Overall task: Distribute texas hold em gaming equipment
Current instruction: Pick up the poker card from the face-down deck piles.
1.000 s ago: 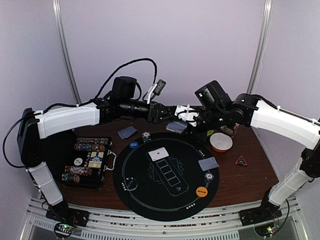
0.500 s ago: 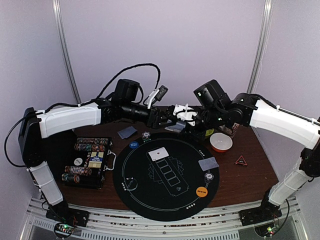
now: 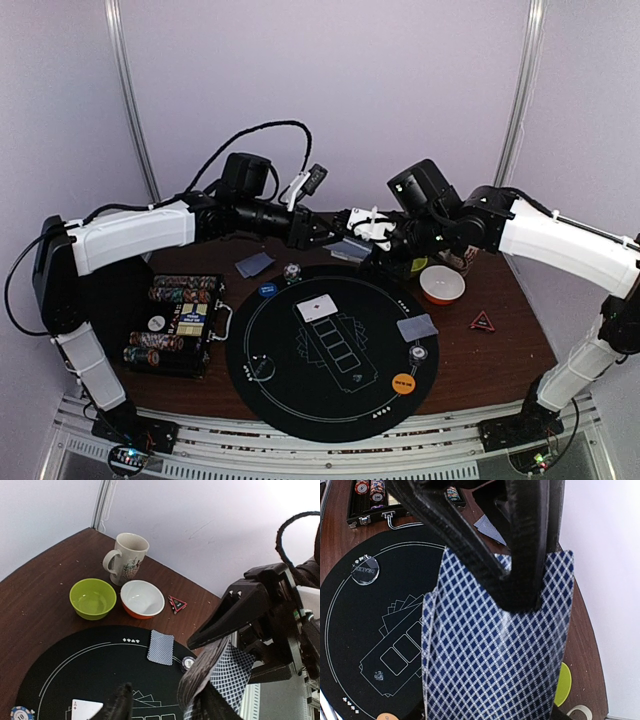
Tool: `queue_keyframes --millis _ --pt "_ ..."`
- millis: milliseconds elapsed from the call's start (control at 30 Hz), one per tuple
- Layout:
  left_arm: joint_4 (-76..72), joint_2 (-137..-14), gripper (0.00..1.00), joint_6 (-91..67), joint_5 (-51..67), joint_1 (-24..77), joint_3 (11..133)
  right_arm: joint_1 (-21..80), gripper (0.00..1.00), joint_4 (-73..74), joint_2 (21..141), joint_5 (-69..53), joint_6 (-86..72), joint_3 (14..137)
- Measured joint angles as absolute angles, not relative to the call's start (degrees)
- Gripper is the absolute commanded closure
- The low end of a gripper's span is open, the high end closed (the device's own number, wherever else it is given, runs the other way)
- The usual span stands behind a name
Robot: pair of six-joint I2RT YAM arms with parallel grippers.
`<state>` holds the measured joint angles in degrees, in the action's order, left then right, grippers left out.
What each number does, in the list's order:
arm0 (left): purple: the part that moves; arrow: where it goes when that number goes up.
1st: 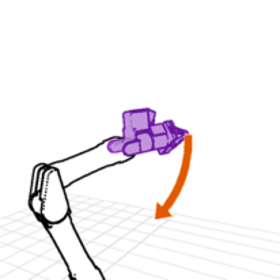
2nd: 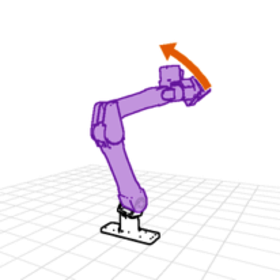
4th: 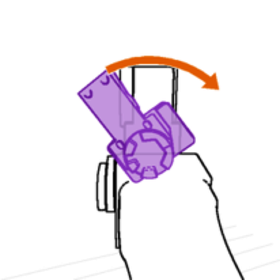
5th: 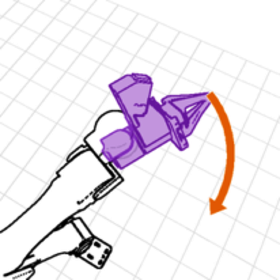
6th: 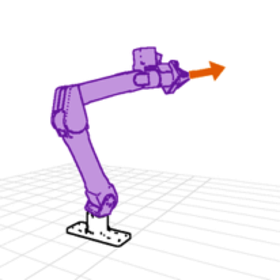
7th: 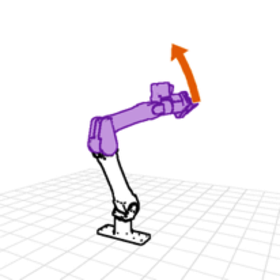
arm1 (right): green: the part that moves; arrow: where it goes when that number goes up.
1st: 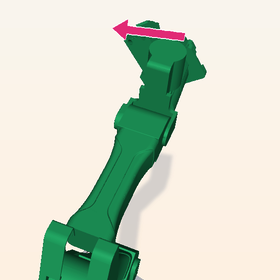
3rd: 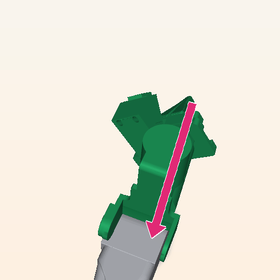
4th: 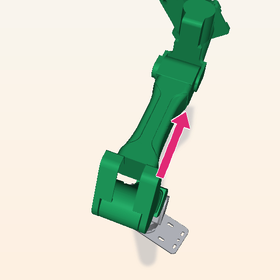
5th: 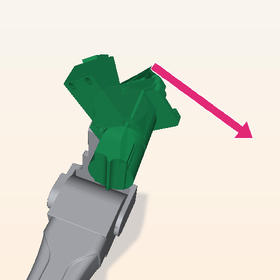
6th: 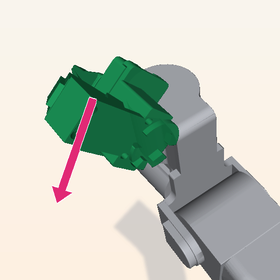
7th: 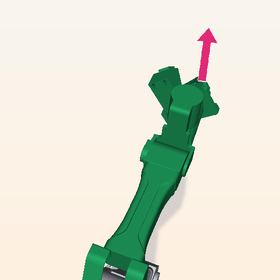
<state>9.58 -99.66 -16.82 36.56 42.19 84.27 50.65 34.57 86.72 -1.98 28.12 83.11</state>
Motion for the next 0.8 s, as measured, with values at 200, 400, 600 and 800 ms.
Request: queue_keyframes --millis 200,400,600,800 --pt "9.5 -98.7 0.46 -16.6 36.5 41.7 83.7 50.7 0.49 34.5 86.7 -2.0 28.1 83.1" --pt "9.0 -97.6 0.72 -16.4 37.8 41.7 83.2 50.7 0.49 34.6 86.7 -2.0 28.1 83.1" --pt "8.5 -97.2 0.86 -16.2 40.2 41.7 83.1 50.7 0.49 34.6 86.7 -2.0 28.1 83.1" --pt "8.3 -97.2 1.0 -15.7 42.0 41.7 83.1 50.7 0.5 34.6 86.7 -2.0 28.1 83.1"
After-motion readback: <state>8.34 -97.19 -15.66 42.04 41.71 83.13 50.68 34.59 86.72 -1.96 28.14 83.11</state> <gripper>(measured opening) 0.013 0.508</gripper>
